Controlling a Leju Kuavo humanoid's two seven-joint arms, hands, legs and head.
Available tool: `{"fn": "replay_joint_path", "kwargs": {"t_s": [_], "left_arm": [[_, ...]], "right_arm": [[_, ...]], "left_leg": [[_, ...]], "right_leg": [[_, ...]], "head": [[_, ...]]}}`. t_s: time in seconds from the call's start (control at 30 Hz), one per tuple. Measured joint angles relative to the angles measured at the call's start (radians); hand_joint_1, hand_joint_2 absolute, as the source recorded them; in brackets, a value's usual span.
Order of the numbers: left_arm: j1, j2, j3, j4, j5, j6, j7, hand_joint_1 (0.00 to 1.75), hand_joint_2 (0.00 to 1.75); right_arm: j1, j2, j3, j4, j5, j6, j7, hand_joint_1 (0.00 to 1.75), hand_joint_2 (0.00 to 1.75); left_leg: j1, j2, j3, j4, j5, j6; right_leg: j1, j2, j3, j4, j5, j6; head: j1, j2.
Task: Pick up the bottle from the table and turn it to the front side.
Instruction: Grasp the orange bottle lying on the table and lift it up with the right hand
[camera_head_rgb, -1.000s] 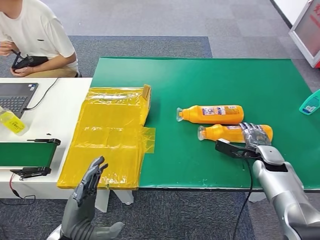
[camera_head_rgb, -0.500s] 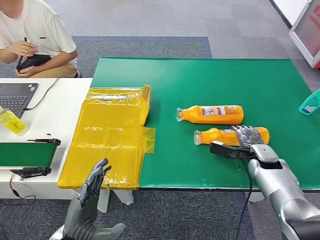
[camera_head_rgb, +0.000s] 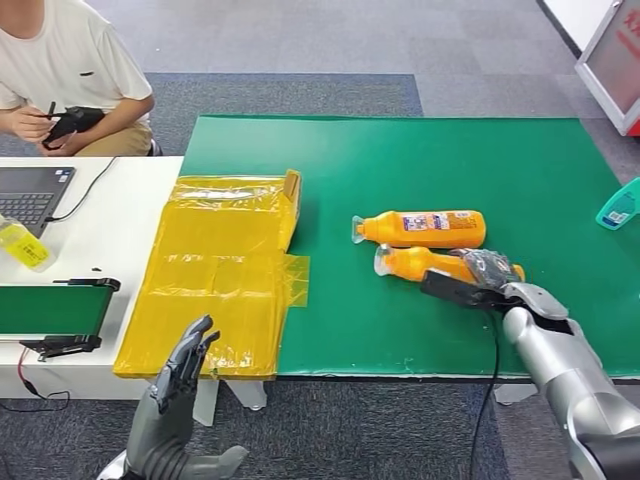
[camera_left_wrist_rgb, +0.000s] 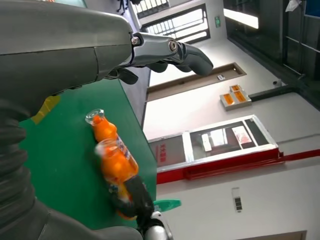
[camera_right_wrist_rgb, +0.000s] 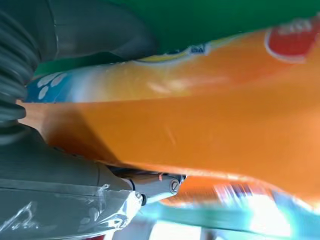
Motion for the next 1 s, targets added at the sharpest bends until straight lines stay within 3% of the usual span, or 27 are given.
{"fn": "replay_joint_path", "kwargs": {"t_s": [0.13,0.27,0.43,0.6,0.8,1.0], "left_arm": [[0.001,0.000,0.004,0.003,0.007,0.001,0.000,0.00,1.75],[0.001,-0.037,0.015,-0.005,0.027,-0.044,0.028,0.00,1.75],[-0.007,-0.113,0.024,-0.030,-0.017,-0.027,0.109,0.00,1.75],[-0.030,-0.183,0.052,-0.040,-0.098,0.071,0.166,0.00,1.75],[-0.030,-0.205,0.085,-0.042,-0.293,0.273,0.168,0.00,1.75],[-0.028,-0.205,0.072,-0.052,-0.297,0.339,0.161,0.00,1.75]], "right_arm": [[0.116,0.023,-0.045,-0.169,-0.299,0.037,-0.089,1.75,1.75],[0.277,0.145,-0.064,-0.397,-0.404,-0.011,-0.071,1.75,1.75],[0.441,0.315,-0.062,-0.642,-0.318,-0.145,-0.055,1.75,1.75],[0.523,0.419,-0.055,-0.789,-0.215,-0.258,-0.085,1.75,1.75],[0.627,0.466,-0.014,-0.911,-0.104,-0.435,-0.144,1.75,1.75],[0.669,0.463,0.032,-0.994,-0.069,-0.514,-0.139,1.75,1.75]], "left_leg": [[0.003,0.001,0.009,0.000,-0.005,-0.001],[0.005,0.000,0.008,0.000,-0.004,-0.004],[0.006,-0.003,-0.003,0.000,0.000,-0.004],[0.005,-0.003,-0.004,0.000,-0.001,-0.003],[0.004,-0.003,-0.006,0.000,-0.002,-0.003],[0.004,-0.002,-0.007,0.000,-0.003,-0.004]], "right_leg": [[0.003,0.000,0.012,-0.001,-0.005,-0.002],[0.005,0.000,0.010,0.000,-0.006,-0.003],[0.005,-0.004,0.000,0.002,-0.006,-0.003],[0.004,-0.004,-0.002,0.002,-0.006,-0.003],[0.004,-0.003,-0.004,0.002,-0.007,-0.003],[0.004,-0.003,-0.005,0.002,-0.007,-0.004]], "head": [[0.000,0.000],[0.000,0.000],[0.000,0.000],[0.000,0.000],[0.000,0.000],[0.000,0.000]]}}
